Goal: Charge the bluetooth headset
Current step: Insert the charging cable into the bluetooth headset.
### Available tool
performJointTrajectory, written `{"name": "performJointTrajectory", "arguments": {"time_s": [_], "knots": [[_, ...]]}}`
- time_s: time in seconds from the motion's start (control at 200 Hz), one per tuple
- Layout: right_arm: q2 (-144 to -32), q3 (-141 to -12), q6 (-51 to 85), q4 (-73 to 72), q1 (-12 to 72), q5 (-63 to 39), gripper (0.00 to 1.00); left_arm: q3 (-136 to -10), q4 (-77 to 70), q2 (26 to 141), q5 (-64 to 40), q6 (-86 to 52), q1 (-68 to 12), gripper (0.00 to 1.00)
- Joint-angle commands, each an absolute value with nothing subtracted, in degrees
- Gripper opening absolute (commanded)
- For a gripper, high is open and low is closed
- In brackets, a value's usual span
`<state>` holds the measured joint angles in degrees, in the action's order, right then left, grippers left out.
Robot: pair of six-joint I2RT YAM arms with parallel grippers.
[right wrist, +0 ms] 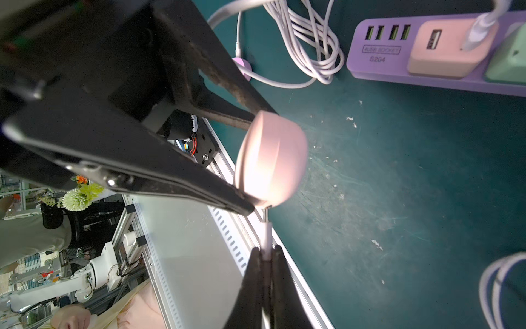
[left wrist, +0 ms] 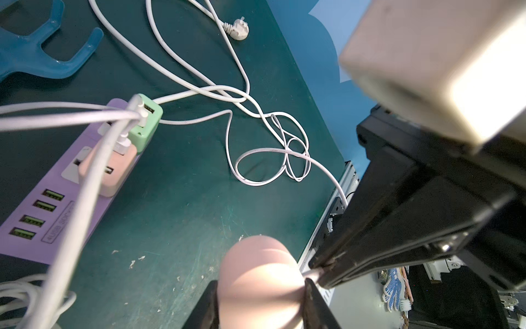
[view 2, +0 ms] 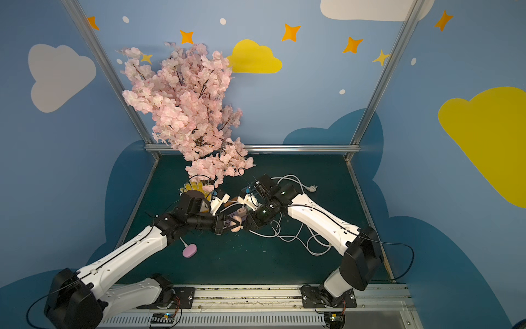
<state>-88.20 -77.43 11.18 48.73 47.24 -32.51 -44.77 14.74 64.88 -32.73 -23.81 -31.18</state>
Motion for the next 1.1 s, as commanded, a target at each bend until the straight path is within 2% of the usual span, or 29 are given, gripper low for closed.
{"name": "performJointTrajectory", "arguments": {"time_s": [0.0,0.646,1.091], "knots": [[-88.64,-77.09,11.81,36.68,48.01,-31.87,0.00,-48.08,8.85,63.92,-42.97,-24.60,-32.99,0.03],[-92.26,-85.14,10.83,40.14,42.80,-37.30,0.00,-48.03,8.76,63.92,-46.23,-24.33,-33.11,0.03],[-90.79,-82.48,10.26,41.90,43.44,-35.21,0.00,-48.71,8.35,63.51,-45.26,-24.61,-33.05,0.03]]}}
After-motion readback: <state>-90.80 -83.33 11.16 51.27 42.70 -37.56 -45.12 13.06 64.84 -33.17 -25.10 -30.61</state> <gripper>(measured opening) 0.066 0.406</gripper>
